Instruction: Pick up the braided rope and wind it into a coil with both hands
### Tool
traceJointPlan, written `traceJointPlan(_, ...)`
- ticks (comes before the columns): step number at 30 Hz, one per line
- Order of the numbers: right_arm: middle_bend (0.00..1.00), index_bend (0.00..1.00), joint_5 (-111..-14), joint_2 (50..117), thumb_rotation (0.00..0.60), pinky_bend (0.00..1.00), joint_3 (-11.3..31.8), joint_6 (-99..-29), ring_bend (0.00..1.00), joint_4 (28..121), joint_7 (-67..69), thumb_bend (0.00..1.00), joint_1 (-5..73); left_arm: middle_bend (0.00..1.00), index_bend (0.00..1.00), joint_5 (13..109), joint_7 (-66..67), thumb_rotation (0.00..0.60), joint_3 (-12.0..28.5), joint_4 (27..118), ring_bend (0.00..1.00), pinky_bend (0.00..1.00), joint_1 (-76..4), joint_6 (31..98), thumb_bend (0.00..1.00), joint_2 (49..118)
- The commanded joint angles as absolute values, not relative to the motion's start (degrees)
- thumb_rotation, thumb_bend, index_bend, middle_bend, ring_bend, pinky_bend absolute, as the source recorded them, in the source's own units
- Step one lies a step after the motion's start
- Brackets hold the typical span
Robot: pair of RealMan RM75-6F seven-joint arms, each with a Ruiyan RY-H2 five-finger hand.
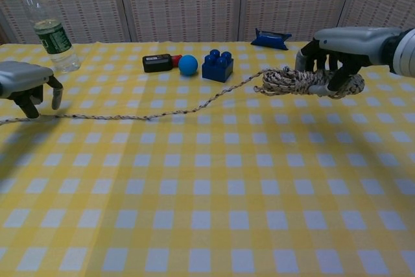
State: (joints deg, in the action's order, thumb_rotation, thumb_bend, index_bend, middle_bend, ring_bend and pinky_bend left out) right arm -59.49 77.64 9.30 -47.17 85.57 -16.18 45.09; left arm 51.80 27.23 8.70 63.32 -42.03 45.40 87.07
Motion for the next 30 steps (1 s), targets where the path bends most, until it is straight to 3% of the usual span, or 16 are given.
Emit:
traceJointPlan(1,0.51,0.58,-59.5,77.6,0.600,0.45,9.3,-47.1,0.43,85.5,-16.0,0.47,45.1,1.00,0.63,51.2,27.2,0.600,8.7,62.2,0.98,1.00,-42.4,44.9,0.31,87.8)
traceJointPlan(13,0.51,0.59,-59.2,78.1,0.600,0.46,8.8,-46.3,0.43,84.4,-15.6,0.47,45.5,1.00,0.65,50.0,26.7,0.600,8.6,59.8,0.98,1.00,-43.0,43.6,0.37,89.0)
traceJointPlan(30,0.51,0.59,-59.4,78.3,0.600,0.47,8.6,-46.6,0.44,84.1,-14.7,0.47,45.3,1.00,0.69,49.7,26.8,0.600,8.1,59.3,0.99,1.00,-43.3,43.2,0.38,89.6)
